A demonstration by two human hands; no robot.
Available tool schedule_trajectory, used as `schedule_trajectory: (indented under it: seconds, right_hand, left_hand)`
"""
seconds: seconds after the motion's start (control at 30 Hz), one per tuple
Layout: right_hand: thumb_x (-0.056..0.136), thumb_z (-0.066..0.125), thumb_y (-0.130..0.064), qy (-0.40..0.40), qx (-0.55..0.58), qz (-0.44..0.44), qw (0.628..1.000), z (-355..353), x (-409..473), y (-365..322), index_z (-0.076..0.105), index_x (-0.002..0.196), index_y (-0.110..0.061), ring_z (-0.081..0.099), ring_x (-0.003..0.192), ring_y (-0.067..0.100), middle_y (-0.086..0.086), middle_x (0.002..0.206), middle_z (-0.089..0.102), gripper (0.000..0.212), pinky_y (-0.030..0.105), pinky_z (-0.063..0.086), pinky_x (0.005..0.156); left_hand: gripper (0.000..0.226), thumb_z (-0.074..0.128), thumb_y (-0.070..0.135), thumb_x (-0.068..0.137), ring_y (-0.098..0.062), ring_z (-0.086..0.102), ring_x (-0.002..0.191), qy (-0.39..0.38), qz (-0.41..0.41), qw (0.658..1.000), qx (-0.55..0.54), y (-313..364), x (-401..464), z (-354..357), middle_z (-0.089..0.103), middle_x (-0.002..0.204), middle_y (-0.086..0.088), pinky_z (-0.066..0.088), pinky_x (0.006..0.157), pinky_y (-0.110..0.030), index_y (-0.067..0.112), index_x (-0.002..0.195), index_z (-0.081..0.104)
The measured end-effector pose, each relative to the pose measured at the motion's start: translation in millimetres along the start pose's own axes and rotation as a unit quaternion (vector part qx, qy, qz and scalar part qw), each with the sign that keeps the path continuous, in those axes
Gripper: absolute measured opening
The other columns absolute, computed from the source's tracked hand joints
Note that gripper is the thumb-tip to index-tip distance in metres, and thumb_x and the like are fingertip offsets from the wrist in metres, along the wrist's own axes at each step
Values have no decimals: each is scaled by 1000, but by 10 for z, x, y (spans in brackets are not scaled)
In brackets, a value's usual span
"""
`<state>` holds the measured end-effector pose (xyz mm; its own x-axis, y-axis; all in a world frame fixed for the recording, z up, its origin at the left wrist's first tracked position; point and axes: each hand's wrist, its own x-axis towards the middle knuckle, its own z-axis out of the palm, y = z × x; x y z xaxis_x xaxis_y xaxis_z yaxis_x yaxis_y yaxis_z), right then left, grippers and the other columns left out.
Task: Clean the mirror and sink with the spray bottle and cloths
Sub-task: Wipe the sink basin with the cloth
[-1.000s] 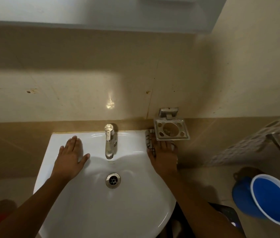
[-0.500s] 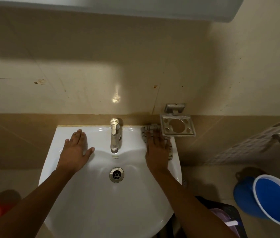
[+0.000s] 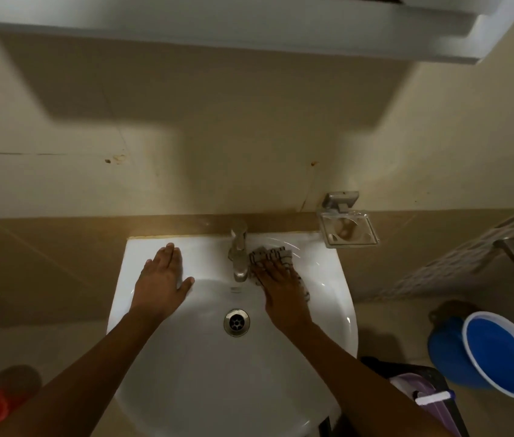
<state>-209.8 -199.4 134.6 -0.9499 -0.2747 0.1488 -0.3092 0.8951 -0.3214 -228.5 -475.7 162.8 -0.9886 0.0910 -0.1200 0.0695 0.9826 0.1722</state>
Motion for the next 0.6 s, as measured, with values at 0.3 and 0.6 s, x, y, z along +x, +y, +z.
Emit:
schedule_trajectory:
  seconds: [0.3, 0.6]
  right_hand:
    - [84, 47, -4, 110, 38, 127, 985, -421, 190, -81, 58, 136, -17, 56, 123, 33, 12, 137, 59, 54, 44, 52, 96]
    - [78, 57, 1, 11, -37, 125, 991, 23, 435, -337, 48, 143, -17, 36, 142, 33, 8, 151, 45, 68, 55, 30, 114]
  left_hand:
    - [78, 47, 45, 95, -23, 11, 149, -32, 40, 998, -22, -179, -5, -69, 8, 162, -9, 17, 120, -38, 5, 152, 14]
    - [73, 42, 41, 99, -17, 2, 150, -44, 55, 997, -35, -275, 6, -54, -1, 163, -4, 11, 122, -34, 7, 153, 7]
